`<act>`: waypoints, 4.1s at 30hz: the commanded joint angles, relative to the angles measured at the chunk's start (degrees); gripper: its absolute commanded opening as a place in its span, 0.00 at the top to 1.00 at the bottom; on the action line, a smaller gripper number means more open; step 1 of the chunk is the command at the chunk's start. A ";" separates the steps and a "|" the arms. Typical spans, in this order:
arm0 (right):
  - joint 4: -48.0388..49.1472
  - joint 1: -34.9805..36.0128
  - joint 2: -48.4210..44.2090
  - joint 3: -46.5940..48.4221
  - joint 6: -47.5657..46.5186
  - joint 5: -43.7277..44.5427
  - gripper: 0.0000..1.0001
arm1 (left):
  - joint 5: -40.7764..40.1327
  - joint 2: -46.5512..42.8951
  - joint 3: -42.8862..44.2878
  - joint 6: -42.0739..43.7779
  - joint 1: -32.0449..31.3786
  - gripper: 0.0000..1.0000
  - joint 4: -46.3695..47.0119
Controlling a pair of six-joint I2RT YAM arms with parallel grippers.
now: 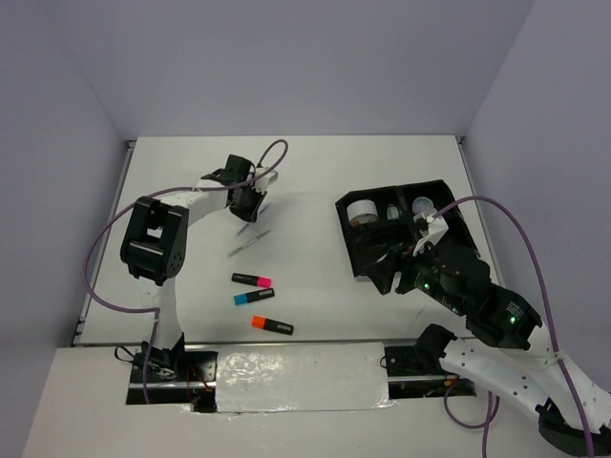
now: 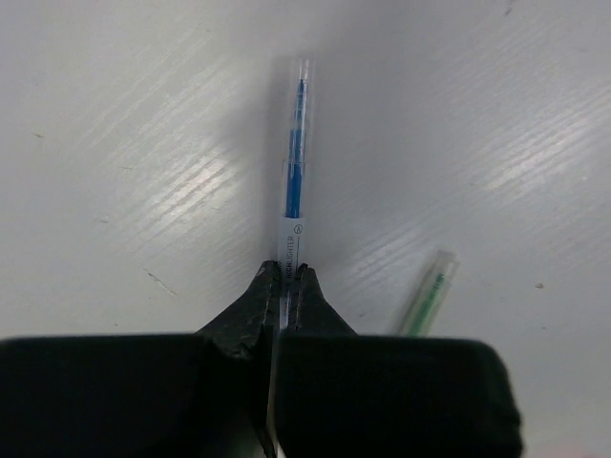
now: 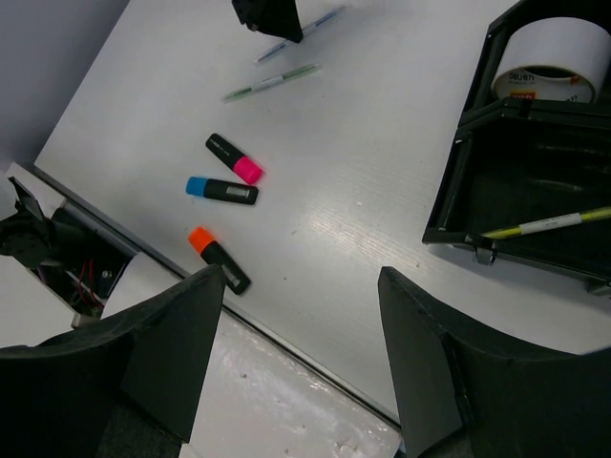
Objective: Sort the stationery into containers
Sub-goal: Pick up the pen from the center of the board, then place the pen in the storage box, then pick up the pen from the center of the board.
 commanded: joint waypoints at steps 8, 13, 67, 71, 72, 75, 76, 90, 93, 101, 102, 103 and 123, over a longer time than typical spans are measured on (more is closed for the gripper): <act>0.64 0.10 -0.37 1.90 0.45 1.68 0.27 | 6.16 -9.94 1.61 -3.74 -2.69 1.00 0.04; -0.41 0.01 -0.19 2.34 0.36 2.55 0.27 | 9.76 -12.14 5.21 -3.82 -7.69 1.00 -1.37; -5.69 0.01 -4.94 6.56 -0.17 7.31 0.26 | -17.41 -10.74 10.16 -2.68 -13.00 0.01 -5.85; -5.69 0.01 -5.37 6.30 -0.52 5.20 0.26 | -16.60 -11.79 3.48 -3.47 -9.73 0.03 -6.64; -5.69 0.01 -5.55 6.12 -0.61 4.93 0.26 | -16.69 -11.88 2.16 -3.82 -9.20 0.03 -6.56; -5.43 0.01 -6.51 5.24 -0.96 3.79 0.26 | -16.17 -11.53 -2.76 -5.32 -6.92 0.05 -5.42; -5.25 0.01 -6.69 4.72 -1.05 3.61 0.26 | -15.20 -11.79 -3.82 -5.49 -6.65 0.05 -5.41; -4.72 0.01 -6.08 4.71 -1.31 1.50 0.26 | -11.76 -6.53 -6.73 -5.40 -6.56 0.26 -3.92; -4.98 0.01 -5.82 5.24 -1.40 1.85 0.26 | -11.33 -6.00 -7.52 -6.02 -6.65 0.30 -3.74; -4.63 0.01 -5.46 5.68 -1.57 1.50 0.26 | -11.77 -2.40 -8.05 -6.55 -8.14 0.58 -3.74; -4.72 0.01 -5.46 5.86 -1.57 1.59 0.26 | -12.03 -1.87 -7.88 -6.55 -8.40 0.73 -4.00; -4.98 0.01 -5.46 5.94 -1.66 1.94 0.26 | -12.20 -1.17 -7.53 -6.64 -9.01 0.79 -4.18; -8.59 0.01 -5.55 9.29 -0.43 9.67 0.26 | -14.14 -11.98 7.66 -24.21 -33.09 1.00 16.55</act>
